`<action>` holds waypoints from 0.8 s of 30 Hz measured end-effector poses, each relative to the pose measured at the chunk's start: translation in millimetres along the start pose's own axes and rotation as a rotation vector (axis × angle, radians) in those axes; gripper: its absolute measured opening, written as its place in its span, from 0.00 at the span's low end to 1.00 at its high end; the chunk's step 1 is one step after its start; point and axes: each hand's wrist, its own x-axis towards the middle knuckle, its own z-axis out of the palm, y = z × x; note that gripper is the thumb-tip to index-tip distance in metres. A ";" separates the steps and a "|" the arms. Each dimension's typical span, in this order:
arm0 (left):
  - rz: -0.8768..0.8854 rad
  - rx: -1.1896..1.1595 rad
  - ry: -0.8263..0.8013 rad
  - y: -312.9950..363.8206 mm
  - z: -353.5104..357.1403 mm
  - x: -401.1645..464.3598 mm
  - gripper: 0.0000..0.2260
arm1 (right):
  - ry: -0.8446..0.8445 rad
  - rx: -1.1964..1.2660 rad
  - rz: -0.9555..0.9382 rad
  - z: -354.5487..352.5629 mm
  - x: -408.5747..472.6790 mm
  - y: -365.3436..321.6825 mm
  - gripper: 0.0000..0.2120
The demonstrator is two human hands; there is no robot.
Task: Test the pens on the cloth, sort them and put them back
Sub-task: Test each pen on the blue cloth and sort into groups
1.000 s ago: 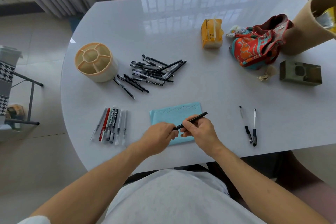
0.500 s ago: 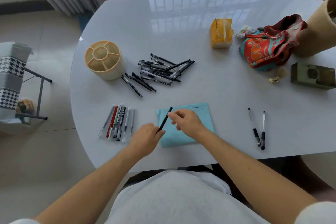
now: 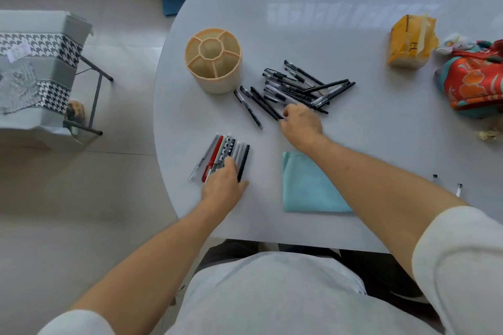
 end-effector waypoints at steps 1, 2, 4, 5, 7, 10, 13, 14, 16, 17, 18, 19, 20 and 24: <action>-0.011 -0.020 0.002 -2.3 -0.2 2.8 0.17 | 0.006 -0.030 -0.008 2.9 1.4 0.1 0.12; -0.020 -0.038 0.003 -4.9 -0.5 5.2 0.17 | 0.017 -0.040 -0.010 5.2 2.0 0.9 0.11; -0.025 -0.060 0.005 -9.6 -1.4 8.7 0.16 | 0.048 -0.013 0.001 7.9 0.9 4.0 0.10; -0.021 -0.065 0.007 -10.9 -2.3 9.6 0.16 | 0.066 0.030 0.016 7.7 -0.3 6.5 0.09; -0.004 -0.080 0.025 -10.6 -5.6 10.0 0.15 | 0.098 0.186 0.062 3.3 -6.5 13.9 0.08; 0.087 -0.137 0.087 0.2 -14.1 10.6 0.13 | 0.130 0.583 0.147 -7.1 -31.3 27.5 0.03; 0.220 -0.287 0.176 21.1 -25.0 13.1 0.12 | 0.153 0.925 0.210 -22.0 -71.5 44.1 0.03; 0.264 -0.330 0.190 29.3 -28.4 13.9 0.16 | 0.140 0.987 0.212 -27.8 -85.8 50.7 0.04; 0.353 -0.380 0.157 44.9 -32.4 16.0 0.24 | 0.085 1.053 0.204 -38.5 -114.0 64.7 0.06; 0.398 -0.378 0.116 52.7 -33.2 16.5 0.26 | 0.055 1.069 0.201 -43.2 -127.4 71.7 0.06; 0.448 -0.349 0.065 60.0 -33.2 16.8 0.26 | 0.028 1.080 0.200 -47.7 -140.1 79.2 0.07; 0.502 -0.301 0.009 66.8 -32.1 16.8 0.23 | 0.008 1.092 0.197 -51.3 -151.7 86.4 0.07; 0.556 -0.251 -0.054 73.1 -30.0 16.1 0.18 | 0.000 1.109 0.195 -54.6 -161.9 94.0 0.07; 0.651 -0.149 -0.324 96.5 -13.8 0.3 0.07 | 0.037 1.260 0.242 -55.9 -190.9 114.4 0.07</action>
